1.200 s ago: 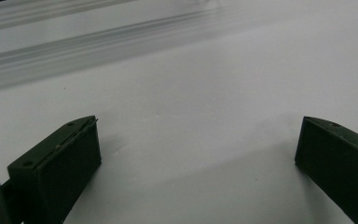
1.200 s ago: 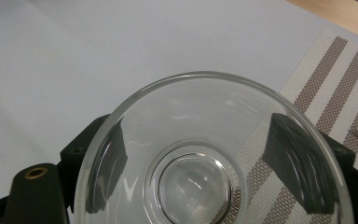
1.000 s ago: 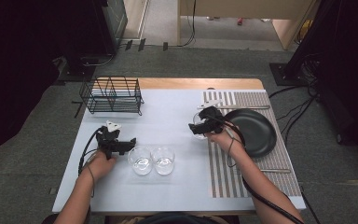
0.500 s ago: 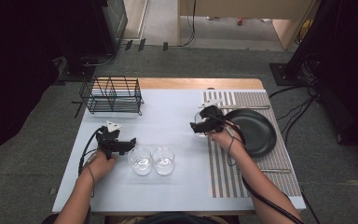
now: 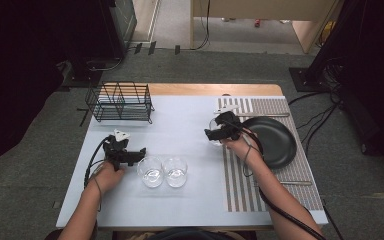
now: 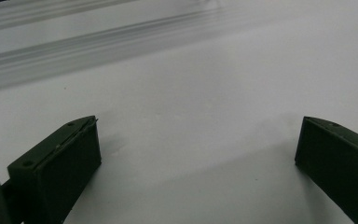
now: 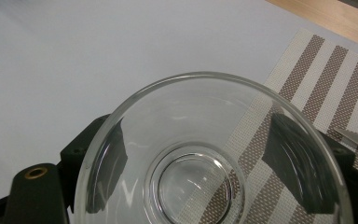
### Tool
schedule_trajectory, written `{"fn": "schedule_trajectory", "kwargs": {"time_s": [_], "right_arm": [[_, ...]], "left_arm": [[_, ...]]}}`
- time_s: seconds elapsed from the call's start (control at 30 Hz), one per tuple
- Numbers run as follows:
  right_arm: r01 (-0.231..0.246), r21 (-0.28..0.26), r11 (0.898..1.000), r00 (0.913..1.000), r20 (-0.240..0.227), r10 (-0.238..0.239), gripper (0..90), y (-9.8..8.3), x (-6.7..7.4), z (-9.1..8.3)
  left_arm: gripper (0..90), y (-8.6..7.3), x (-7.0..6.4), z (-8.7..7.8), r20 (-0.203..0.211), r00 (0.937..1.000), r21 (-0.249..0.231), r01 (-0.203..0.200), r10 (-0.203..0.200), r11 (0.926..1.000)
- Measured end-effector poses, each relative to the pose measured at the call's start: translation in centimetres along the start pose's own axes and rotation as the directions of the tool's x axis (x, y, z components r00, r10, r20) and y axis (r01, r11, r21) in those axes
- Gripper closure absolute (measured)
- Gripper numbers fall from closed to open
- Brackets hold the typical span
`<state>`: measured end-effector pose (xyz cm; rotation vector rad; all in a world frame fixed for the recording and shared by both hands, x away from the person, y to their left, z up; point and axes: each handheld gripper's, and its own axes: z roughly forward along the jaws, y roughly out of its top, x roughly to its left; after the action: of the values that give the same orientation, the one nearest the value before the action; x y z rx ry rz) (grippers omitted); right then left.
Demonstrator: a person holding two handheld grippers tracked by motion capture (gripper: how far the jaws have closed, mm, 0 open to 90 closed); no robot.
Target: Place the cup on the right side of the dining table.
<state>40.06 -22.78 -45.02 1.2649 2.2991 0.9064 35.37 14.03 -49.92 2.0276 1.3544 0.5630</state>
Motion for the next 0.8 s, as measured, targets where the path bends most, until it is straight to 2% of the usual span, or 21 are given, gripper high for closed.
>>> {"fn": "schedule_trajectory", "kwargs": {"time_s": [0.8], "right_arm": [[-0.034, -0.005, 0.999, 0.9990, 0.029, 0.034, 19.6, 0.06, -0.90, 0.12]], "left_arm": [[0.0, 0.00, 0.00, 0.00, 0.000, 1.0000, 0.000, 0.001, -0.001, 1.0000]]}}
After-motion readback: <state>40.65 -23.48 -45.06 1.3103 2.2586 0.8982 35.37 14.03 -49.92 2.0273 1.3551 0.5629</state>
